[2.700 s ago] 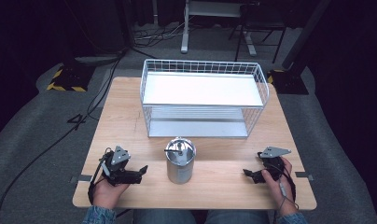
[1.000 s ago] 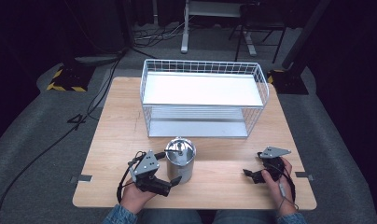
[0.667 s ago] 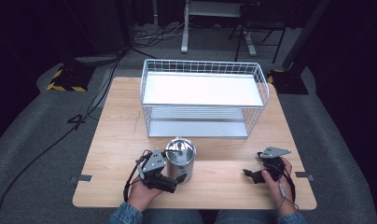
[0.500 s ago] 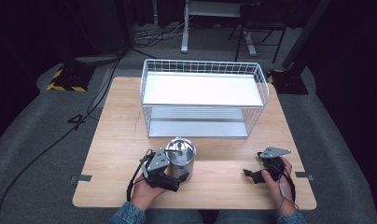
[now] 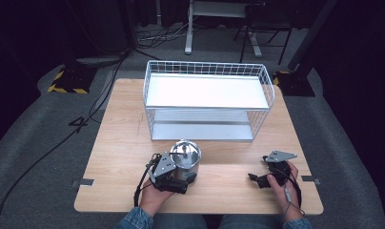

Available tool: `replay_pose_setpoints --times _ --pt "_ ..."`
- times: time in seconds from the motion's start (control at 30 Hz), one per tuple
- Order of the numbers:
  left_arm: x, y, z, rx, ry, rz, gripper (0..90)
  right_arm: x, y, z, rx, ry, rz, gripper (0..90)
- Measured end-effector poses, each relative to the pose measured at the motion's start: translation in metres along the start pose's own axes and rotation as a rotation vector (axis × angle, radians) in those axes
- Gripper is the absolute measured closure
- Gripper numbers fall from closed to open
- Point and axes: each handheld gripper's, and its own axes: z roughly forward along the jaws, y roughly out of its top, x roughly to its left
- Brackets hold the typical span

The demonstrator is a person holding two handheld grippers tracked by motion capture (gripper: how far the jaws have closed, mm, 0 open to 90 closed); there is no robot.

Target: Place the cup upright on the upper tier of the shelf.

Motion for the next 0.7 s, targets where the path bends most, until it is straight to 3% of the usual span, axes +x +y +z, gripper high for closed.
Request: replay_pose_setpoints --times 0.43,0.7 --pt "-0.004 0.003 0.000 0.019 0.024 0.013 3.2 -0.001 0.000 0.000 0.003 0.005 0.004 0.6" --pt "-0.006 0.011 -0.003 0.062 0.025 0.026 3.6 0.000 0.000 0.000 -0.001 -0.003 -0.004 0.6"
